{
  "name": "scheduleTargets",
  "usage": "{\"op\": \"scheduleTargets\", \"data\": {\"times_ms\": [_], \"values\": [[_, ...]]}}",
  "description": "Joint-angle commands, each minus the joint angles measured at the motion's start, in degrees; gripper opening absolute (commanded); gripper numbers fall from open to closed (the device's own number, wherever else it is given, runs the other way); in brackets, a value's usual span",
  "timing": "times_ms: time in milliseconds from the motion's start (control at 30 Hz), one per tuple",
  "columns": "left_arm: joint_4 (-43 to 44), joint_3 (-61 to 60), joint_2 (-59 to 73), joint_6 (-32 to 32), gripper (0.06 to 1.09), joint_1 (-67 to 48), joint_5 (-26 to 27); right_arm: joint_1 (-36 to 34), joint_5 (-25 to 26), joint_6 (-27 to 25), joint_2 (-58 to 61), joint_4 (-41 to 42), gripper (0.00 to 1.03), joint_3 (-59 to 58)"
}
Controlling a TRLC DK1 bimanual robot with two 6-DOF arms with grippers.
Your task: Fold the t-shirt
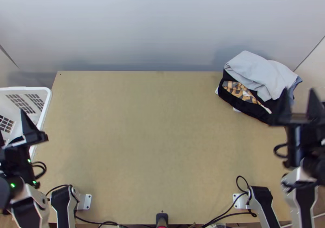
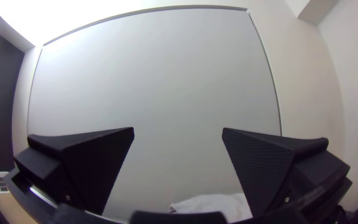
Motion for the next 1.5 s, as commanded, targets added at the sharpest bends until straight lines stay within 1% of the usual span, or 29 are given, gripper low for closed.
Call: {"op": "scheduleTargets", "data": {"times_ms": [0, 33, 133, 200, 233, 267, 300, 367, 433, 467, 500, 533, 600, 633, 733, 900, 967, 1467], "values": [[0.7, -11.8, -12.0, -7.1, 1.04, 0.6, 0.2, 2.4, -0.4, 0.8, -15.7, 4.9, 0.99, -19.4], [0.7, -12.8, -12.6, -8.5, 1.04, -0.2, 0.2, 2.8, -0.5, 0.6, -16.5, 4.9, 0.99, -21.7], [2.0, -16.1, -13.3, -9.7, 1.04, -2.7, 0.1, 4.6, -0.4, -0.3, -21.3, 5.5, 0.99, -27.5], [1.9, -18.2, -13.5, -10.0, 1.04, -3.6, 0.1, 5.7, -0.4, -3.4, -25.8, 5.6, 0.99, -32.0], [2.1, -19.3, -13.5, -9.9, 1.04, -4.0, 0.1, 6.0, -0.4, -3.9, -29.0, 5.5, 0.99, -34.2], [2.5, -20.4, -13.5, -9.9, 1.04, -4.2, 0.1, 6.4, -0.3, -4.1, -30.1, 6.2, 0.99, -36.5], [2.9, -21.3, -13.5, -10.0, 1.04, -4.4, 0.2, 6.1, -0.3, -5.5, -30.0, 6.8, 0.99, -36.8], [2.9, -23.2, -13.5, -10.4, 1.04, -5.5, 0.2, 5.9, -0.2, -5.9, -30.0, 5.1, 0.99, -37.8], [3.6, -25.6, -13.5, -11.4, 1.04, -6.8, 0.2, 5.5, -0.1, -7.3, -30.0, 0.5, 0.99, -38.1], [4.9, -27.0, -13.6, -11.9, 1.04, -6.9, 0.2, 4.8, -0.2, -6.4, -30.0, -3.2, 0.99, -38.1], [6.1, -28.5, -13.6, -12.1, 1.04, -6.9, 0.2, 4.7, -0.2, -4.5, -30.0, -6.6, 0.99, -38.1], [6.6, -29.7, -13.6, -12.7, 1.04, -6.9, 0.2, 4.8, -0.3, -3.9, -30.0, -10.2, 0.99, -38.1], [8.0, -32.8, -13.6, -12.2, 1.04, -6.9, 0.1, 5.5, -0.1, -3.4, -29.9, -20.1, 0.99, -37.8], [9.5, -34.3, -13.6, -11.7, 1.04, -6.9, 0.1, 6.3, 0.0, -3.5, -28.8, -19.8, 0.99, -37.8], [9.3, -35.8, -13.5, -11.6, 1.04, -6.9, 0.1, 6.6, 0.2, -3.6, -29.8, -19.7, 0.99, -37.8], [-1.0, -35.5, -13.5, -11.5, 1.04, -6.6, -0.1, 6.5, 0.3, -3.6, -29.6, -19.8, 0.99, -37.8], [-1.0, -35.5, -13.5, -10.3, 1.04, -6.2, -0.3, 6.5, 0.3, -3.6, -29.7, -19.8, 0.99, -37.8], [-1.0, -35.5, -13.5, -10.3, 1.04, -6.2, -0.3, 6.5, 0.3, -3.6, -29.7, -19.8, 0.99, -37.8]]}}
